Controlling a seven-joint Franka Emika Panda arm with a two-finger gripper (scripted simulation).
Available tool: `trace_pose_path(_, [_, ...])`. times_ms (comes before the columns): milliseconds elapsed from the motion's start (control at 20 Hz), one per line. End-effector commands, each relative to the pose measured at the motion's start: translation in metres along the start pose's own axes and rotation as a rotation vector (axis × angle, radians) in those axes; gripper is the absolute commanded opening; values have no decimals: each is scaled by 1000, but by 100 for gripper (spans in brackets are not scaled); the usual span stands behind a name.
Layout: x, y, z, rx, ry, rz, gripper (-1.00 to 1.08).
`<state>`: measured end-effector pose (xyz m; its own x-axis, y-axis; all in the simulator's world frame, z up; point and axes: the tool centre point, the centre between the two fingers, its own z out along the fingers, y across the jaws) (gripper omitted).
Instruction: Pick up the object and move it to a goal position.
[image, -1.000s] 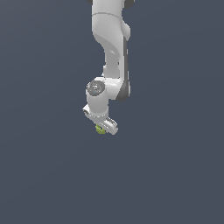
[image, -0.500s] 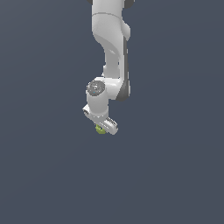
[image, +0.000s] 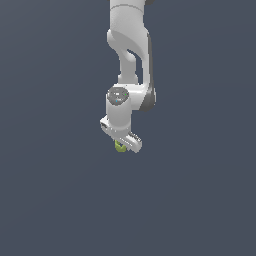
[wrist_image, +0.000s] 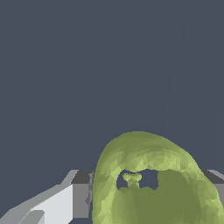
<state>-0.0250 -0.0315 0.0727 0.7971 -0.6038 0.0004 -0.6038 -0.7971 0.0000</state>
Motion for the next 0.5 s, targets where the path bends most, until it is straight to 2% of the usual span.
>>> trace_pose_path(0, [-7, -15, -14, 0, 1, -1, -100])
trace_pose_path(450, [-39, -89, -83, -1, 2, 0, -100])
